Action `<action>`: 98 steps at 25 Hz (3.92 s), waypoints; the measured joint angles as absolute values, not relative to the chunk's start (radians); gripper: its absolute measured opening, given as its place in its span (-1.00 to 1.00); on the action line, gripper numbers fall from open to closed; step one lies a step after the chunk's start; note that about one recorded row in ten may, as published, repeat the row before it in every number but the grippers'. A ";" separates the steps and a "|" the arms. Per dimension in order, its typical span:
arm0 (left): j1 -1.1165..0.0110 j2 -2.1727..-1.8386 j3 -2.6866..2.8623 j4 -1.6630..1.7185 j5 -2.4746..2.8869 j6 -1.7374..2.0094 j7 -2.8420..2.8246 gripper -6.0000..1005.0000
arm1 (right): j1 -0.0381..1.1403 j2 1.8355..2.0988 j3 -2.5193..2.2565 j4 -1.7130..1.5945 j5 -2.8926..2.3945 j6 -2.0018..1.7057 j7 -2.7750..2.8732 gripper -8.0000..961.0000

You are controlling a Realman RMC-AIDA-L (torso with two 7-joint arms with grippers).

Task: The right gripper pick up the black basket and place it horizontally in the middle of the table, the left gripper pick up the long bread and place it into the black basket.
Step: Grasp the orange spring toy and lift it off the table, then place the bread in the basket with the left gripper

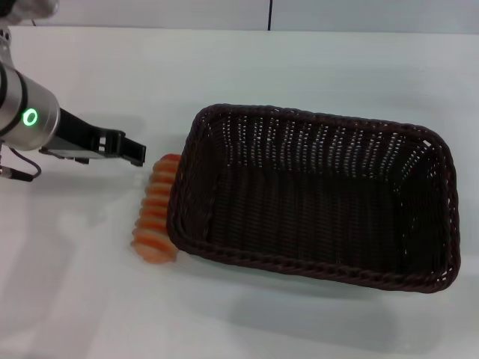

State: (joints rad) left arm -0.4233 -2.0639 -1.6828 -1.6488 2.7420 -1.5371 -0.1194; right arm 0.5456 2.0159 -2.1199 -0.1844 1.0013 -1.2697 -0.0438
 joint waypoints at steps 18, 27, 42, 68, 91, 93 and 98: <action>-0.497 -2.067 -1.633 -1.523 2.620 -1.553 -0.114 0.71 | 0.554 2.014 -2.120 -0.191 1.001 -1.278 -0.043 -0.24; -0.509 -2.065 -1.604 -1.465 2.600 -1.510 -0.099 0.71 | 0.554 2.007 -2.128 -0.195 1.002 -1.284 -0.043 -0.24; -0.505 -2.063 -1.608 -1.444 2.642 -1.503 -0.085 0.71 | 0.548 2.005 -2.120 -0.206 0.961 -1.287 -0.044 -0.24; -0.514 -2.066 -1.589 -1.365 2.592 -1.438 -0.060 0.52 | 0.554 2.010 -2.117 -0.205 0.960 -1.287 -0.046 -0.23; -0.473 -2.058 -1.655 -1.508 2.727 -1.477 -0.026 -0.10 | 0.542 2.013 -2.117 -0.216 0.962 -1.299 -0.043 -0.24; -0.446 -2.058 -1.741 -1.572 2.745 -1.471 0.032 -0.16 | 0.542 2.013 -2.117 -0.216 0.965 -1.299 -0.043 -0.24; -0.417 -2.060 -1.891 -1.672 2.724 -1.444 0.160 -0.29 | 0.547 2.018 -2.099 -0.211 0.966 -1.289 -0.049 -0.24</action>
